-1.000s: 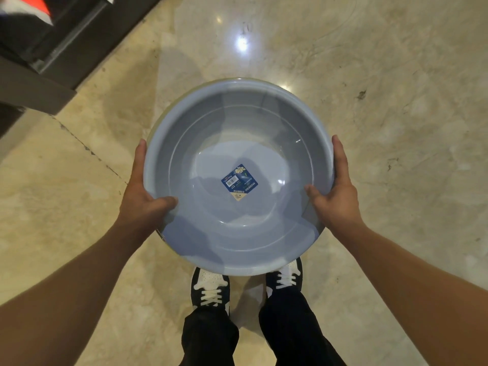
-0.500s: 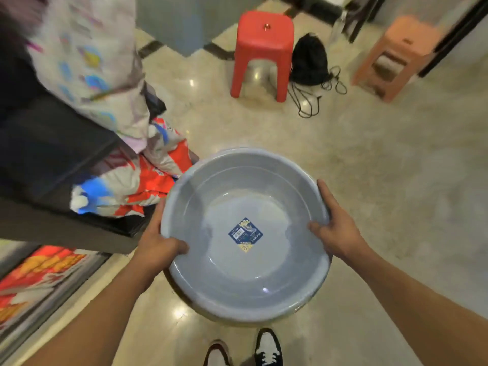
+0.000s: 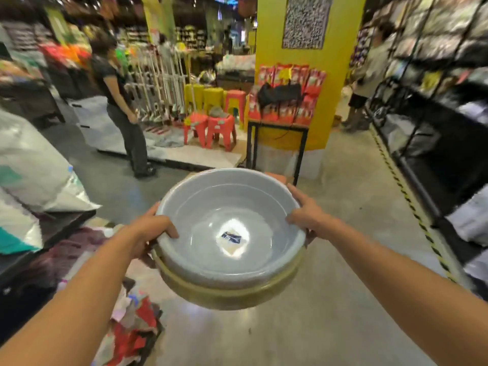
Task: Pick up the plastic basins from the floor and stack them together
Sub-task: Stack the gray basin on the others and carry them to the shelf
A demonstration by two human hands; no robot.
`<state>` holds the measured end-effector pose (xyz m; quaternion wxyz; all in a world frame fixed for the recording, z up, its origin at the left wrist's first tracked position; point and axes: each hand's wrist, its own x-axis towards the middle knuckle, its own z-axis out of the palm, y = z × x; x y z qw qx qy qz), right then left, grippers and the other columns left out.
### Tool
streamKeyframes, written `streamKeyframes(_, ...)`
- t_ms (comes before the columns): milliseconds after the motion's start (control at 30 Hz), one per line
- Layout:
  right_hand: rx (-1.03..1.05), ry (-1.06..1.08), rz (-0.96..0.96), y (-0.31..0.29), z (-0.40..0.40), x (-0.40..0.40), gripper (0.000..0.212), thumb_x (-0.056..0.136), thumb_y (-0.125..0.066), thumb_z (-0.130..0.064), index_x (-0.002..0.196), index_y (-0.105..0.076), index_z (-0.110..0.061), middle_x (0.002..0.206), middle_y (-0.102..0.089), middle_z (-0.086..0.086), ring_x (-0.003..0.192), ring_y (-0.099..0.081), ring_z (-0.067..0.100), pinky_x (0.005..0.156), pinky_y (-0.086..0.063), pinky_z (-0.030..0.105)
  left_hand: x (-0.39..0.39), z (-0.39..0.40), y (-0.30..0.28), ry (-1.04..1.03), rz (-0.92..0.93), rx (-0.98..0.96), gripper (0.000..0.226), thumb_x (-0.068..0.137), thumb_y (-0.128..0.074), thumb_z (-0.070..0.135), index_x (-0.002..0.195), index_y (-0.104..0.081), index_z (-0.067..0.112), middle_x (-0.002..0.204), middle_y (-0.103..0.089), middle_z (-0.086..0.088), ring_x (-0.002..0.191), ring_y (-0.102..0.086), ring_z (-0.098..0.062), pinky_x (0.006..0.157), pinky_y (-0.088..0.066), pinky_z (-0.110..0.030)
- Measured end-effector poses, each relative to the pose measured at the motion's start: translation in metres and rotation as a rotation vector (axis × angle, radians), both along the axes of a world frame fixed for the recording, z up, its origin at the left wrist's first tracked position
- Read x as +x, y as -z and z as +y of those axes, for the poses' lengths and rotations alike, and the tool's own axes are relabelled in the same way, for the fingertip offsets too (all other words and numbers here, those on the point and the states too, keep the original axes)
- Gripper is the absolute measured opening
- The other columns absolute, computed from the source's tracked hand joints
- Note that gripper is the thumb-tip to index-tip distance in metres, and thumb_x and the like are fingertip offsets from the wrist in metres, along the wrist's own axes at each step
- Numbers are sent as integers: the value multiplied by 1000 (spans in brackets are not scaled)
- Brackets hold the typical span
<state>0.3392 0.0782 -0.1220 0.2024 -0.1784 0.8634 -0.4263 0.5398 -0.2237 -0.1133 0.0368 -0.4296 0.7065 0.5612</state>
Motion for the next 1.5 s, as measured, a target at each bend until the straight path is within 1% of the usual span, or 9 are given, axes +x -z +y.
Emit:
streamKeyframes(333, -8, 486, -13, -107, 155, 90, 85, 80, -58, -2, 138, -30, -57, 115, -52, 14, 90, -61, 41, 58, -56, 63, -82, 96, -108, 509, -15, -104, 75, 42, -75, 8, 115, -58, 9, 89, -71, -26, 75, -69, -46, 69, -53, -66)
streamKeyframes(433, -57, 667, -16, -107, 210, 128, 81, 80, -57, -5, 138, -30, -55, 120, -47, 10, 93, -58, 44, 52, -55, 61, -98, 158, -119, 657, 19, -128, 75, 51, -75, 7, 121, -51, 16, 108, -66, -28, 92, -66, -48, 74, -52, -68)
streamKeyframes(533, -66, 845, -19, -103, 268, 173, 79, 76, -54, -9, 140, -29, -49, 118, -50, 13, 90, -61, 44, 49, -54, 58, -109, 229, -118, 802, 74, -135, 58, 57, -73, 13, 113, -55, 10, 98, -67, -22, 82, -64, -39, 69, -55, -51)
streamKeyframes(667, -87, 1080, 37, -90, 350, 238, 78, 74, -53, -4, 143, -35, -37, 117, -55, 9, 101, -59, 37, 71, -57, 42, -113, 337, -109, 1022, 106, -121, 42, 63, -67, 11, 105, -61, 6, 83, -54, -19, 67, -48, -29, 55, -45, -33)
streamKeyframes(833, -51, 1310, 107, -76, 453, 325, 59, 77, -51, -5, 130, -46, -31, 87, -54, -9, 77, -56, 14, 50, -46, 27, -96, 488, -92, 1277, 160, -117, 15, 72, -64, 6, 86, -57, 7, 66, -51, -14, 50, -42, -25, 42, -43, -28)
streamKeyframes(933, -42, 1432, 80, -71, 517, 366, 63, 75, -50, -8, 129, -43, -38, 89, -51, -4, 78, -55, 24, 43, -46, 28, -88, 578, -78, 1390, 192, -66, 20, 70, -62, 2, 88, -58, 11, 56, -50, -13, 43, -40, -22, 42, -43, -29)
streamKeyframes(1067, -116, 1600, 2, -72, 600, 402, 77, 73, -53, -14, 131, -30, -60, 98, -46, -2, 82, -53, 32, 54, -55, 47, -83, 690, -68, 1482, 150, 7, 35, 63, -62, 2, 90, -62, 23, 54, -47, -11, 35, -36, -20, 42, -44, -31)
streamKeyframes(1333, -103, 1705, 119, -69, 743, 410, 74, 78, -53, -7, 132, -39, -56, 109, -57, -5, 72, -52, 18, 42, -42, 19, -97, 860, -64, 1484, 157, 117, 29, 55, -64, 5, 78, -65, 23, 50, -47, -9, 37, -36, -17, 47, -41, -29)
streamKeyframes(1500, -164, 1751, 89, -60, 818, 379, 71, 78, -53, -7, 119, -41, -63, 99, -54, -9, 84, -54, 22, 60, -50, 33, -135, 955, -55, 1467, 262, 157, 39, 55, -64, 2, 82, -72, 30, 51, -51, -10, 33, -41, -20, 40, -36, -22)
